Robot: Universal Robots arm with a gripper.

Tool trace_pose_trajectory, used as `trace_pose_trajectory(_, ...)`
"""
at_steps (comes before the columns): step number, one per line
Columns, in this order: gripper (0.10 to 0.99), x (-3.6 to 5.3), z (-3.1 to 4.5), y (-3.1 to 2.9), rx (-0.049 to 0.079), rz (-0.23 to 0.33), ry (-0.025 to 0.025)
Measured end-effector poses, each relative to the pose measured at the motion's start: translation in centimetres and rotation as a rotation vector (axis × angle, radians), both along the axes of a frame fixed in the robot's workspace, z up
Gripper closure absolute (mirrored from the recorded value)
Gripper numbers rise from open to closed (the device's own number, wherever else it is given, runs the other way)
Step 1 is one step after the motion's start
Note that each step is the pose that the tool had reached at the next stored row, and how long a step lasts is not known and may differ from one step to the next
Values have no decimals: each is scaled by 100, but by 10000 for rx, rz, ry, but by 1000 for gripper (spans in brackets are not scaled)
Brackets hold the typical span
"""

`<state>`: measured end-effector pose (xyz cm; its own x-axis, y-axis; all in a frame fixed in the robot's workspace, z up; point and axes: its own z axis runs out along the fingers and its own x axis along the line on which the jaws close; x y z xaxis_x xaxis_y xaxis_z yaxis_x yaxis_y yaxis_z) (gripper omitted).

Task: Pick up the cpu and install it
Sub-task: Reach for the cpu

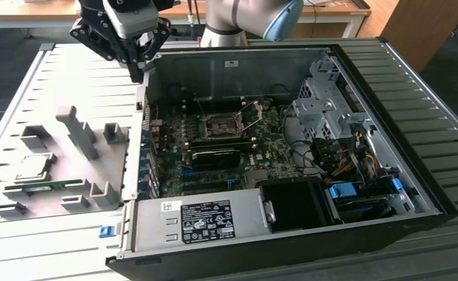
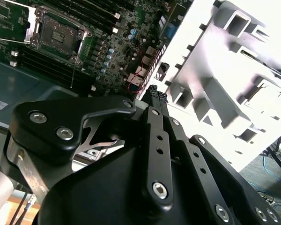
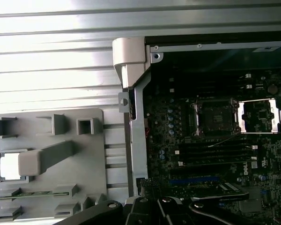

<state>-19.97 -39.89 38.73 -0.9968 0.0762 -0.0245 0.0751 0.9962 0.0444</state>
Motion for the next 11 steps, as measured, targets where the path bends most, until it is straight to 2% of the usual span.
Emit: trace_pose_trajectory(11, 980, -78, -11, 0, 0, -1, 0)
